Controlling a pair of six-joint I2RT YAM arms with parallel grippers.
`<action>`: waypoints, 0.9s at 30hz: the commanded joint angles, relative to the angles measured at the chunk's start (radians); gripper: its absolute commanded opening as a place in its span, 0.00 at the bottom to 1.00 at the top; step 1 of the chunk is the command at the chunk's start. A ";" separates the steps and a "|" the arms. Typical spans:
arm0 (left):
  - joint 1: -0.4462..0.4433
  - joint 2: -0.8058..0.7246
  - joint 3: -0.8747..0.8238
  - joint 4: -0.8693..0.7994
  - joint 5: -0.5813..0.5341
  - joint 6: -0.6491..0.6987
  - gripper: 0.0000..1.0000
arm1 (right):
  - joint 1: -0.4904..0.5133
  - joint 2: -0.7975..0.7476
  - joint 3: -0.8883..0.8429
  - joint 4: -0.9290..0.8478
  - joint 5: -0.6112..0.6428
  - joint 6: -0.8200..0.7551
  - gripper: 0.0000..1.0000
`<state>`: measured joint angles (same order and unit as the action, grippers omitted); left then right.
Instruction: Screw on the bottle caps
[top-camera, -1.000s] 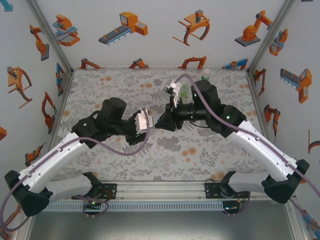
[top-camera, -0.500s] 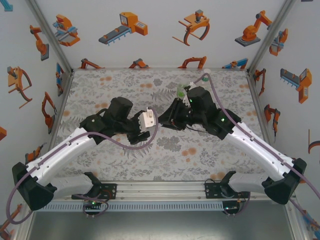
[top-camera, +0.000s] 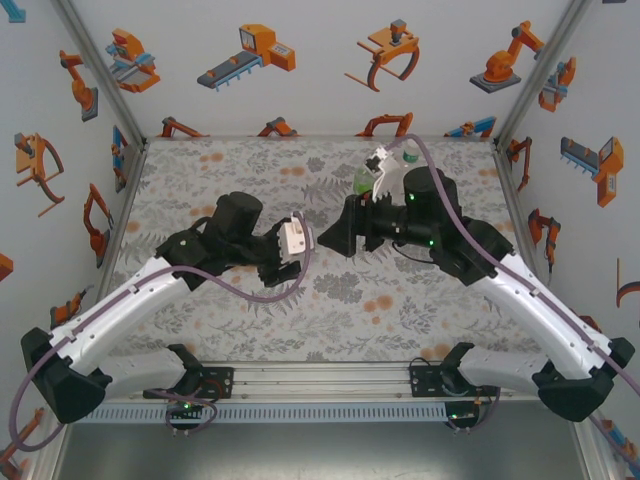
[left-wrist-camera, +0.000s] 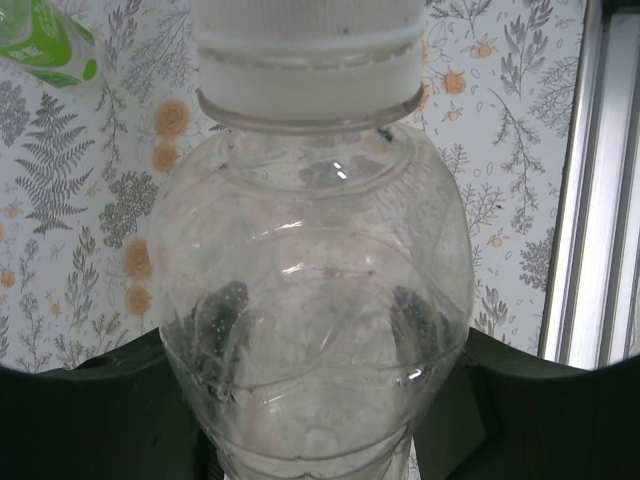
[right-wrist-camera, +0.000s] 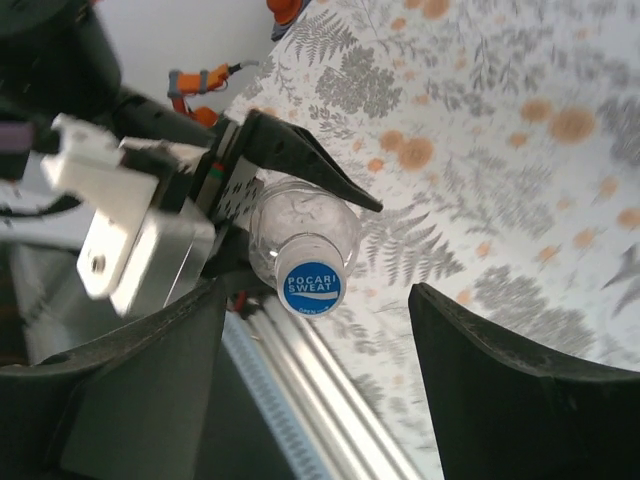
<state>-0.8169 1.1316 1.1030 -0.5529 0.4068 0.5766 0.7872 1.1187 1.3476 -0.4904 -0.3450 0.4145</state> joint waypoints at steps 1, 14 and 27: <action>-0.004 -0.049 0.005 0.021 0.081 0.032 0.01 | -0.003 -0.003 0.068 -0.070 -0.144 -0.365 0.67; -0.005 -0.088 0.000 0.006 0.112 0.022 0.01 | -0.004 0.072 0.161 -0.115 -0.462 -0.908 0.66; -0.005 -0.090 0.003 0.006 0.101 0.022 0.01 | -0.002 0.112 0.135 -0.039 -0.496 -0.892 0.49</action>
<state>-0.8177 1.0615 1.1030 -0.5533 0.4904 0.5911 0.7876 1.2324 1.4815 -0.5797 -0.8200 -0.4629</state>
